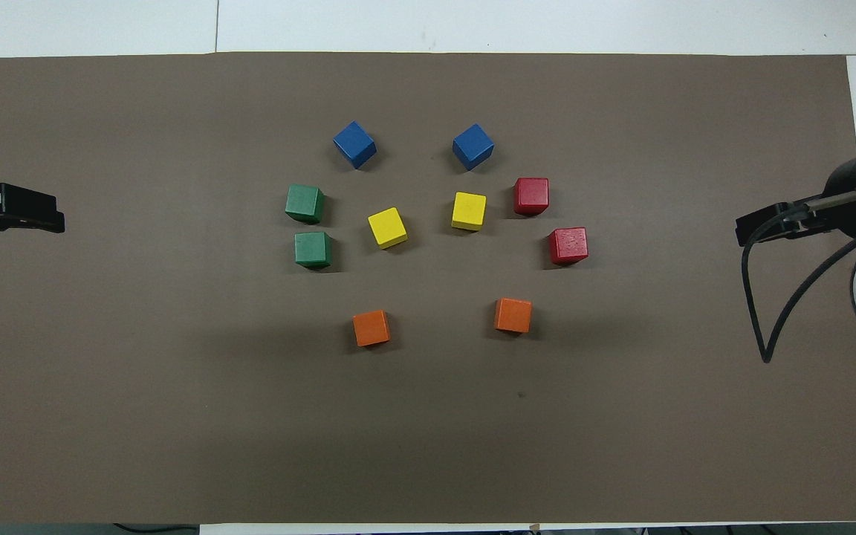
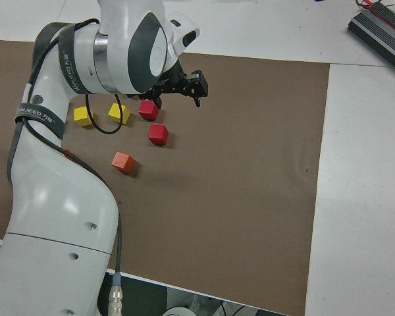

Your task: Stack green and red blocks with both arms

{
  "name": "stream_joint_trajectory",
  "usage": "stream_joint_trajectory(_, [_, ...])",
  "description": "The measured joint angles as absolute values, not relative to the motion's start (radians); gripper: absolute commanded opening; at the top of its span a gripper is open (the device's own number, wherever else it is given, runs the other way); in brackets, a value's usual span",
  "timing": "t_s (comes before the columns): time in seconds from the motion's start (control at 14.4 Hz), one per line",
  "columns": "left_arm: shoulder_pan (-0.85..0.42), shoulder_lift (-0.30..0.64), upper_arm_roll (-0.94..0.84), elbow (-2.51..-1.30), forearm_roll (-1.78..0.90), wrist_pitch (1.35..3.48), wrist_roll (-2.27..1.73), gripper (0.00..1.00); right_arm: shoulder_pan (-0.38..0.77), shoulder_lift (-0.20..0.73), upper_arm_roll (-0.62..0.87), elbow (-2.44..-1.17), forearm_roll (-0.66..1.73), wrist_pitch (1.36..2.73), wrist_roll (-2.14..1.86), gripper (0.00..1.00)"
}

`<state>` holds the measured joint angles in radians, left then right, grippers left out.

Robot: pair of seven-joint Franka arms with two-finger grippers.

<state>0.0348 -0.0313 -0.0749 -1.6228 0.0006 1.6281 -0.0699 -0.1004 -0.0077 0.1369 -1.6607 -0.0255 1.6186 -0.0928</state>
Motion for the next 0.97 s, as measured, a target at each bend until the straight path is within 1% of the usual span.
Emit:
stream_joint_trajectory(0.28, [0.035, -0.031, -0.075, -1.623, 0.001, 1.628, -0.069, 1.00, -0.104, -0.017, 0.137, -1.688, -0.026, 1.635, -0.093, 1.00])
stream_joint_trajectory(0.69, [0.032, -0.032, -0.080, -1.628, 0.001, 1.628, -0.051, 1.00, -0.107, -0.022, 0.137, -1.688, -0.025, 1.635, -0.093, 1.00])
stream_joint_trajectory(0.97, [0.028, -0.052, -0.084, -1.687, 0.000, 1.645, -0.026, 1.00, -0.107, -0.022, 0.137, -1.688, -0.025, 1.632, -0.093, 1.00])
